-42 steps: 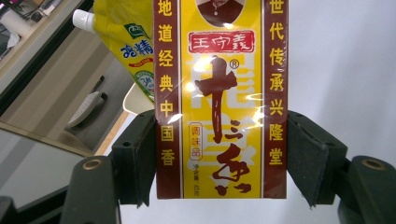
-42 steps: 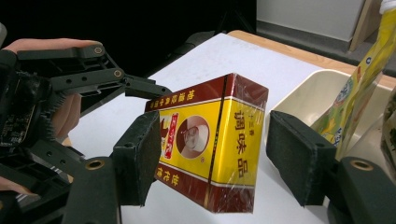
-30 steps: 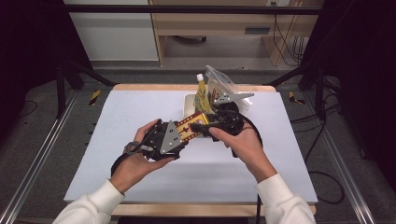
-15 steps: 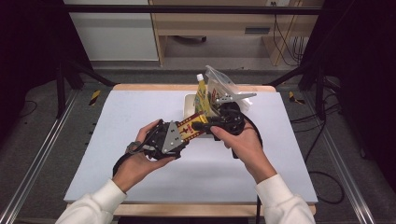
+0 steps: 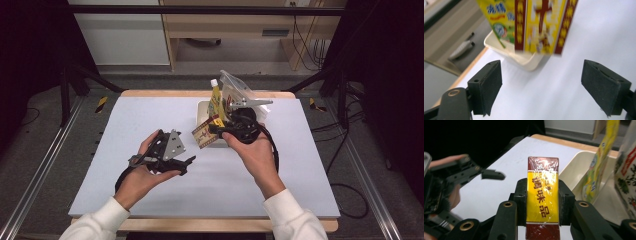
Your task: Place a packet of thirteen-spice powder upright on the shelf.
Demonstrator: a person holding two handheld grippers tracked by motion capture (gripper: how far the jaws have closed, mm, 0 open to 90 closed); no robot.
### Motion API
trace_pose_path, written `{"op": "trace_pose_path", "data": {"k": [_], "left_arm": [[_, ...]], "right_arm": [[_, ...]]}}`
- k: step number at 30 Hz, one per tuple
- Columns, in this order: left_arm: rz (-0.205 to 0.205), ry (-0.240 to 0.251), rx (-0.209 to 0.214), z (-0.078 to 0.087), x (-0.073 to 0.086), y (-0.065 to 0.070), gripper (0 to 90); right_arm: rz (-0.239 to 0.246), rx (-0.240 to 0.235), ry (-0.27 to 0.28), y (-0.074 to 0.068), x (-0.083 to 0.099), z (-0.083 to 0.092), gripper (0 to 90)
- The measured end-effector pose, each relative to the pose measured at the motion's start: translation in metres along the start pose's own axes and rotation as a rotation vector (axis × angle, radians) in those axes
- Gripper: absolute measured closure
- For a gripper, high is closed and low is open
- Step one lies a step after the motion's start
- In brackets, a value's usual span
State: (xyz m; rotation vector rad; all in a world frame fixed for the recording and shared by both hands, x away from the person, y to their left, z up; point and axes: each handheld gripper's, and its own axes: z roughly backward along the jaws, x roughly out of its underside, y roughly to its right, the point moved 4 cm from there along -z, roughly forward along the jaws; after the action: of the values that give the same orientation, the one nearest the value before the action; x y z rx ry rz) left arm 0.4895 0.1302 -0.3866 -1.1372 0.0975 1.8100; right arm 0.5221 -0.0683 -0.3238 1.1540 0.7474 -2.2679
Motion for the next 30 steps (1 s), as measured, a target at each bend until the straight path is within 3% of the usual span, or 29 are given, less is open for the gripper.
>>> {"op": "trace_pose_path", "data": {"k": [12, 18, 21, 24, 30], "left_arm": [[0.127, -0.068, -0.027, 0.016, 0.065, -0.013, 15.5], [0.188, -0.075, -0.070, 0.024, 0.093, -0.018, 15.4], [0.252, -0.059, -0.079, 0.028, 0.108, -0.020, 15.4], [0.293, -0.074, -0.086, 0.031, 0.121, -0.020, 15.4], [0.334, -0.084, -0.109, 0.036, 0.139, -0.020, 15.3]], "right_arm": [[-0.032, 0.208, 0.102, 0.003, -0.004, -0.016, 68.0], [-0.049, 0.266, 0.124, 0.002, -0.006, -0.031, 68.0], [-0.065, 0.300, 0.132, 0.002, -0.007, -0.039, 68.0], [-0.076, 0.335, 0.138, 0.002, -0.007, -0.046, 68.0], [-0.100, 0.376, 0.142, 0.005, -0.010, -0.057, 68.0]]}}
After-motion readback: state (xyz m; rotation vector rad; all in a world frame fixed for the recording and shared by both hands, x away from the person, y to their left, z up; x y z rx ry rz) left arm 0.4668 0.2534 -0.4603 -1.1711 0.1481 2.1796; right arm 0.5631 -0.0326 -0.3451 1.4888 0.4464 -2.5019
